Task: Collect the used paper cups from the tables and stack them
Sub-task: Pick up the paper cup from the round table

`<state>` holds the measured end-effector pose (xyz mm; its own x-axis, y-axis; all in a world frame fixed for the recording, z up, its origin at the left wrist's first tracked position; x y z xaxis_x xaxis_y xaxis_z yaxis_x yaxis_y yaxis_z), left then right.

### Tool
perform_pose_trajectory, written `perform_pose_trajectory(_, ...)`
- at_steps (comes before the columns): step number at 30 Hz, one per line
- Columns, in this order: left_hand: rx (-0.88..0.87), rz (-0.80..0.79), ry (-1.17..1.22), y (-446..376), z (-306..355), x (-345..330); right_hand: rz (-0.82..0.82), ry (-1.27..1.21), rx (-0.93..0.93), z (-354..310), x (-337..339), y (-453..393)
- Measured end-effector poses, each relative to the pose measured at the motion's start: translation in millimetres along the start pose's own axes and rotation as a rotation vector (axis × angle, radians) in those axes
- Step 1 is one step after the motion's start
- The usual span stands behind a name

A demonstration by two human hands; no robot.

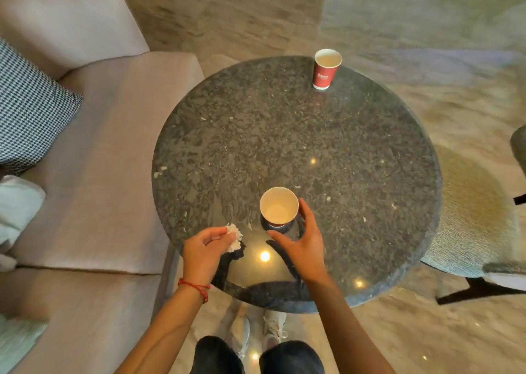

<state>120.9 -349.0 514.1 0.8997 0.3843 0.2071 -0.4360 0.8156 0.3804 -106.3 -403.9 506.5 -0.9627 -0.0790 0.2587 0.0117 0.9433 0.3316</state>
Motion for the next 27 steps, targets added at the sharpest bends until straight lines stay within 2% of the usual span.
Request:
perform_pose_trajectory(7,0.016,0.054,0.017,-7,-7,3,0.019,-0.034,0.007,0,-10,-19)
perform_pose_trajectory(15,0.009,0.044,0.024,-20,-24,-1,0.067,-0.045,0.024,13,-11,-23)
perform_pose_trajectory(27,-0.084,-0.217,-0.012,-2,-8,-34,0.320,-0.144,0.066,14,37,58)
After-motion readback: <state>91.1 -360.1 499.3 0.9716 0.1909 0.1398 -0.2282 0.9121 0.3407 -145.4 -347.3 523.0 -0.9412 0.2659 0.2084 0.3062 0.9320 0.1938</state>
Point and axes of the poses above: each hand's wrist, its own y-axis away from the middle knuckle, its own x-axis out of the back of the hand, z = x × y, the point moved 10 cm from there along -y, towards the middle knuckle, and after that the axes turned 6 degrees about -x, right-handed, at the moved point
